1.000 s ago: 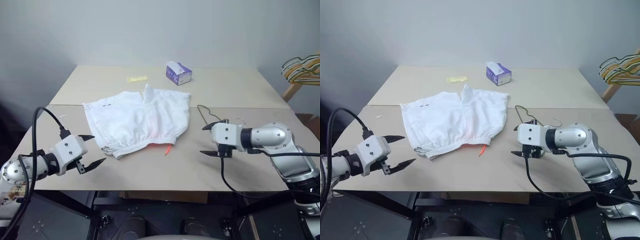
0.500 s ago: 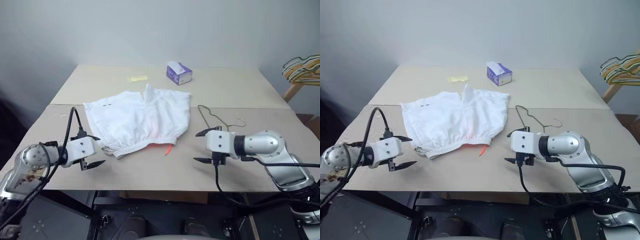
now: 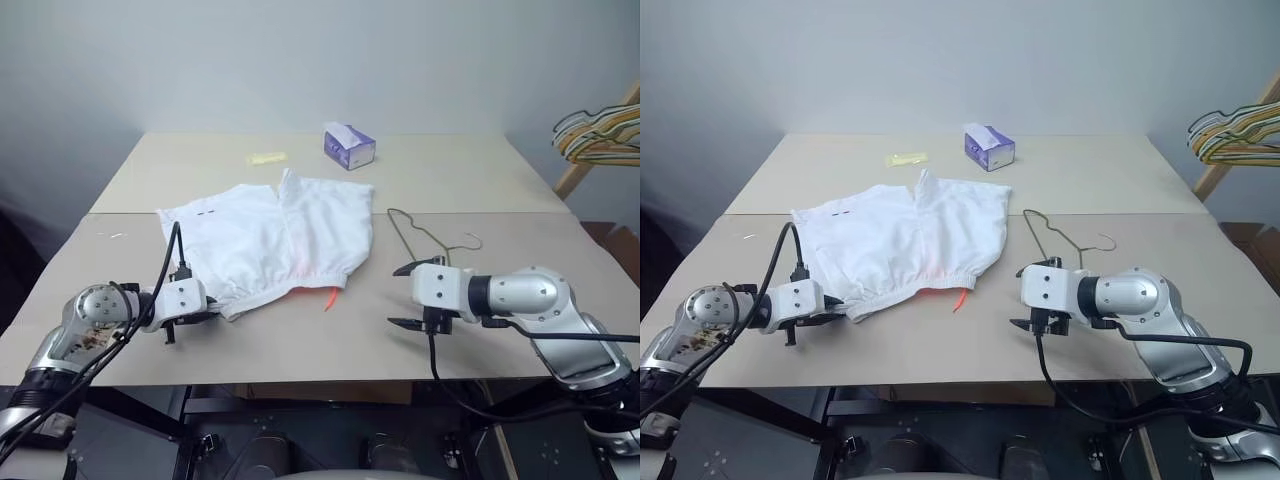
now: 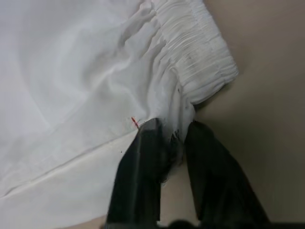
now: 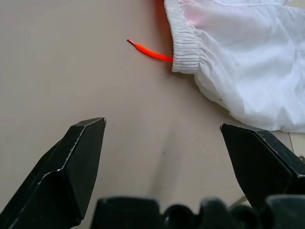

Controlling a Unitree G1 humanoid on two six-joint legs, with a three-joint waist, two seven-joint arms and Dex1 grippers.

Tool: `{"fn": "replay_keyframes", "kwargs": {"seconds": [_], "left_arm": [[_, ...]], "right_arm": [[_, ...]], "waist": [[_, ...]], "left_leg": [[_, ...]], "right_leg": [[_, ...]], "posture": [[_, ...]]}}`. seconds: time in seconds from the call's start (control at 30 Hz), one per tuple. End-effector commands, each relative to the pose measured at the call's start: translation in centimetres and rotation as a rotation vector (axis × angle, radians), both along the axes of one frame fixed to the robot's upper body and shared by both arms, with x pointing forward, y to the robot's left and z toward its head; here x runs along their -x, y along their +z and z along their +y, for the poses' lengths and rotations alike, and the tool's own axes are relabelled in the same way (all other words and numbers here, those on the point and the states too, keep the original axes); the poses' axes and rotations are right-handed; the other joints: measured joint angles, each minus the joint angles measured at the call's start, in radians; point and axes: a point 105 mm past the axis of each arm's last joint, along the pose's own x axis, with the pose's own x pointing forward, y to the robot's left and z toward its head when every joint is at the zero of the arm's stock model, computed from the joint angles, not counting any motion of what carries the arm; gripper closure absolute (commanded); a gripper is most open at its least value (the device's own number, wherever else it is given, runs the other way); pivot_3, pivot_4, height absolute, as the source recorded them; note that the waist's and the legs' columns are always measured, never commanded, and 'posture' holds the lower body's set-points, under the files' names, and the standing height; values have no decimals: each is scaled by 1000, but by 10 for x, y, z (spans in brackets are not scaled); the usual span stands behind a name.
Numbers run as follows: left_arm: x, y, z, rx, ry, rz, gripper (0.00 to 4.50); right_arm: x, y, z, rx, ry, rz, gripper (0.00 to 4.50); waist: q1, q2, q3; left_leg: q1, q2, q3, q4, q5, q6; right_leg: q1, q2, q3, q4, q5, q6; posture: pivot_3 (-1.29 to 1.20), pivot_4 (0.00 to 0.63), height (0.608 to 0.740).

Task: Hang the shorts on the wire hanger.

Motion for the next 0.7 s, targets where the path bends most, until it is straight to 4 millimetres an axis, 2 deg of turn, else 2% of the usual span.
{"fn": "replay_keyframes", "kwargs": {"seconds": [0.03, 0.13, 0.3, 0.47, 0.63, 0.7], "left_arm": [[-4, 6, -4, -3, -23, -24, 4462], [2, 6, -12, 10, -46, 23, 4462], [15, 10, -51, 41, -139, 74, 4462], [11, 18, -94, 91, -164, 9, 4462], [4, 18, -116, 132, -147, 6, 4462], [2, 18, -120, 154, -143, 13, 4041]], "right_arm": [[0, 13, 4, -9, 7, -54, 0], [0, 14, 7, -14, 11, -60, 0], [3, 16, 12, -18, 23, -70, 0], [8, 18, 22, -19, 48, -84, 0], [15, 12, 38, -39, 65, -53, 0], [15, 5, 45, -23, 60, -51, 0]], "waist": [[0, 0, 0], [-1, 0, 0], [-1, 0, 0], [-2, 0, 0], [-20, -1, 0], [-28, -1, -1]], "left_leg": [[0, 0, 0, 0, 0, 0], [0, 0, 0, 0, 0, 0], [-1, 0, 0, 0, 0, 0], [-1, 0, 0, 1, 0, 0], [0, 0, -1, 1, 0, 0], [1, 0, -1, 1, 0, 0]], "right_leg": [[0, 0, 0, 0, 0, 0], [0, 0, 0, 0, 0, 0], [0, -1, 0, 0, 0, 0], [0, 0, 0, 0, 0, 0], [1, 1, 0, 0, 0, 0], [1, 1, 0, 0, 0, 0]], "posture": [[108, 0, 740], [108, 0, 740], [106, 0, 740], [93, 0, 740], [70, 0, 740], [67, 0, 740]]}}
